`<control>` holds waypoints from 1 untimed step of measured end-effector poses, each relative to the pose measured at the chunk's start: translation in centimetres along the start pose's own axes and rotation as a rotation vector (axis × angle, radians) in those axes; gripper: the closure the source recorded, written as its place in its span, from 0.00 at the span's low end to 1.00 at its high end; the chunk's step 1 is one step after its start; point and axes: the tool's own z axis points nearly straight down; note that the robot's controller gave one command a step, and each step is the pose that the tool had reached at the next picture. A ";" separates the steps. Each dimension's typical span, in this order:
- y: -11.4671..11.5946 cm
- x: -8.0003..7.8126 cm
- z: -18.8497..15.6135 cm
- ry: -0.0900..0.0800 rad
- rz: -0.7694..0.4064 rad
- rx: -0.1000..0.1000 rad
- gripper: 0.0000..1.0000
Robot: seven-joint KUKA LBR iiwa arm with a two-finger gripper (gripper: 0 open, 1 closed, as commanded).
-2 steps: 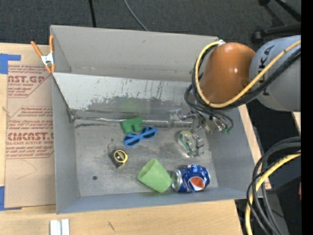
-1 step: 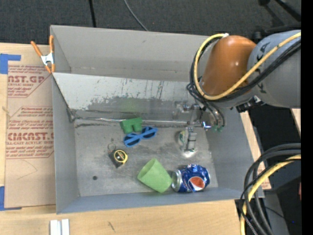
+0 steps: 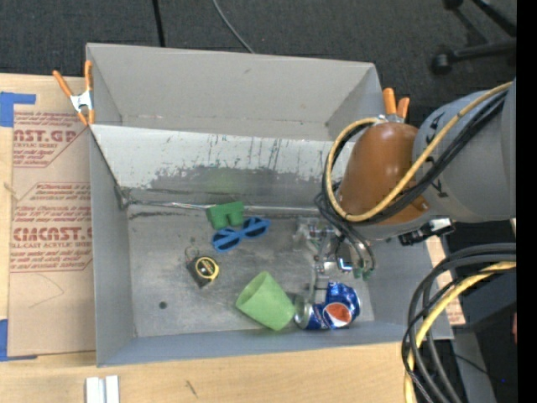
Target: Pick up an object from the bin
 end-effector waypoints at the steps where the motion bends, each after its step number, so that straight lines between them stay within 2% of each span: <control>1: 0.3 -1.7 3.1 -0.007 0.140 -0.001 0.00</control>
Offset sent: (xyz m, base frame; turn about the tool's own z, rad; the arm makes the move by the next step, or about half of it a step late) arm 0.0165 0.0003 -0.0297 0.1413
